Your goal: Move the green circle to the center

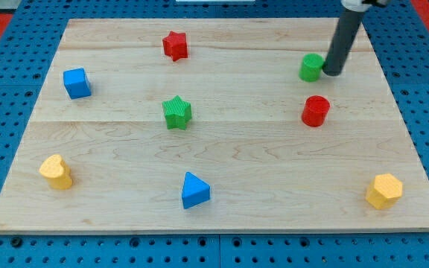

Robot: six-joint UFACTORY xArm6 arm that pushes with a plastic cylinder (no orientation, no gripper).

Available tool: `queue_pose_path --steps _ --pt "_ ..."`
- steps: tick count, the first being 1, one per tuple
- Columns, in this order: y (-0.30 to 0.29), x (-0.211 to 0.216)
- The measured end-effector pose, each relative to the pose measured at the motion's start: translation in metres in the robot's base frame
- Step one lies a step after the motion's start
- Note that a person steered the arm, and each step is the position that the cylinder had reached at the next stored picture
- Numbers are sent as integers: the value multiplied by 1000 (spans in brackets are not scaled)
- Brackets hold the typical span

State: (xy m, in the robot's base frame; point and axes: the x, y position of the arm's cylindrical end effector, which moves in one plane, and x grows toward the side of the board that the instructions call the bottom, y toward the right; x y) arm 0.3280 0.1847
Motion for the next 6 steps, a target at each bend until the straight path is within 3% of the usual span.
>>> queue_pose_path --steps 1,2,3,4,5,6 --pt "-73 -1" --pt "-91 -20" --pt "-39 -22" --pt "-55 -63" --pt "-111 -90" --pt "-142 -69"
